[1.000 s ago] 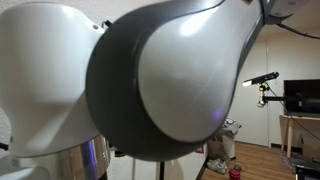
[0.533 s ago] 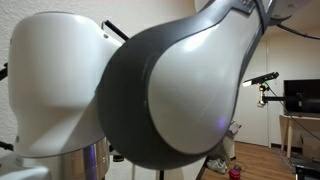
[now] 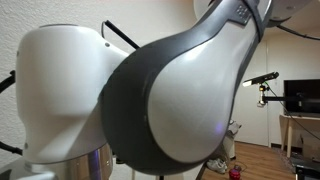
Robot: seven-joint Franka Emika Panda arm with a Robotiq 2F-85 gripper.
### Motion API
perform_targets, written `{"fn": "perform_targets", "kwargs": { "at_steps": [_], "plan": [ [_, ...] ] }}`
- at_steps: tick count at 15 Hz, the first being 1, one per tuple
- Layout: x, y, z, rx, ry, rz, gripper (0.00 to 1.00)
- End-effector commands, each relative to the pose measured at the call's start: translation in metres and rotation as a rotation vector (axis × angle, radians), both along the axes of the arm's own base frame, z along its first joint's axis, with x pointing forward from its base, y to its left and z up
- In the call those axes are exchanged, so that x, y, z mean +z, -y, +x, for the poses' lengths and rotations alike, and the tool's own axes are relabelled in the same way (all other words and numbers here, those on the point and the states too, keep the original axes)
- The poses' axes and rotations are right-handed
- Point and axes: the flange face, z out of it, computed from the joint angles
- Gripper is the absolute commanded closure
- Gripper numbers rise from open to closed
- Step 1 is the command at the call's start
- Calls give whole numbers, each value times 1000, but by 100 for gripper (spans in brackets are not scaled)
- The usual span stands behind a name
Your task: Remove the bracelet from the lamp and put it on the floor
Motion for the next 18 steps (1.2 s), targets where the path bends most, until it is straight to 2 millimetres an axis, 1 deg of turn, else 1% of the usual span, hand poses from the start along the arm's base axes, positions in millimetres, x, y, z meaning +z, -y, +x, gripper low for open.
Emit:
{"fn": "perform_targets", "kwargs": {
  "at_steps": [1, 4, 6, 7, 8, 9, 13, 16, 17, 18],
  "plan": [
    [-13, 20, 11, -33, -23, -10, 100],
    [-24, 33, 16, -79, -41, -29, 100],
    [-29, 38, 17, -92, -59, -32, 100],
    [-31, 40, 17, -93, -68, -28, 74],
    [-32, 41, 16, -101, -79, -39, 72],
    [-33, 42, 16, -98, -83, -36, 66],
    [-34, 41, 15, -98, -86, -37, 35],
    [-35, 40, 14, -99, -86, -51, 13],
    [-35, 40, 13, -93, -84, -47, 5],
    [-35, 40, 13, -91, -84, -48, 1]
  ]
}}
